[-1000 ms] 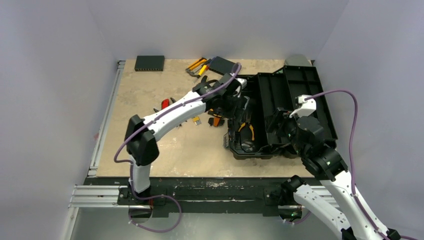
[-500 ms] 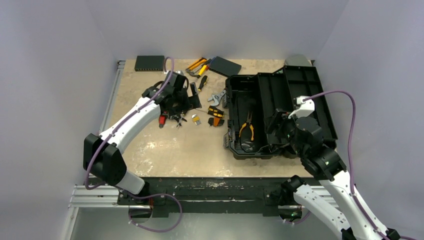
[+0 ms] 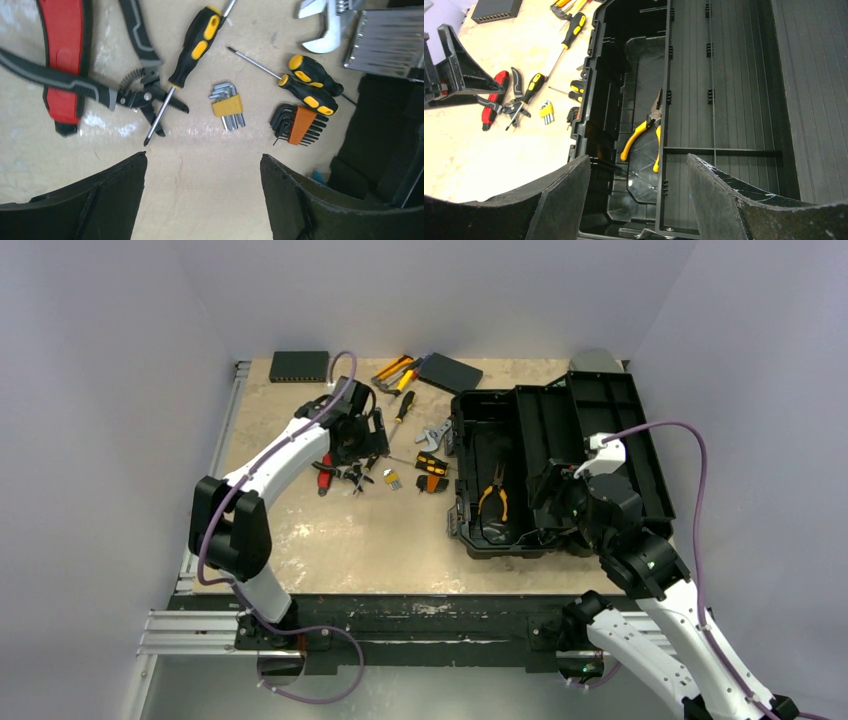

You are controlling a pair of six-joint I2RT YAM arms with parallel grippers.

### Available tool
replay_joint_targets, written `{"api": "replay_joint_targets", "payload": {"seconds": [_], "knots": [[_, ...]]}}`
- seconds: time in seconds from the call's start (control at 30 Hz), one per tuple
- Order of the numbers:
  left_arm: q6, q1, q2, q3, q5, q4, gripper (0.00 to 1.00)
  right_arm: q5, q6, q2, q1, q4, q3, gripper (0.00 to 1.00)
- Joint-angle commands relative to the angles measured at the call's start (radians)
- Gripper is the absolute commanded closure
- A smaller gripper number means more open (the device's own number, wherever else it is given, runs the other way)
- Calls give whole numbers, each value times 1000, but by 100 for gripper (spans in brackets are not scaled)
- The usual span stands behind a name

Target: Pack the tool kit

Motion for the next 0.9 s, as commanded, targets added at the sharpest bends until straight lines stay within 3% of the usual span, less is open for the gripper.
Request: {"api": "replay_joint_targets", "payload": {"seconds": [0.0,0.13,0.33,0.87], "knots": [[315,2,40,107,61,21,20,-31,4,9,2,47,7,31],[428,6,154,206,59,-59,25,-54,-10,45,2,51,28,31],[478,25,338,352,39,-137,30,-66,-31,75,2,51,39,31],[500,84,564,475,76,-198,47,-81,1,75,2,-15,-3,32]]}}
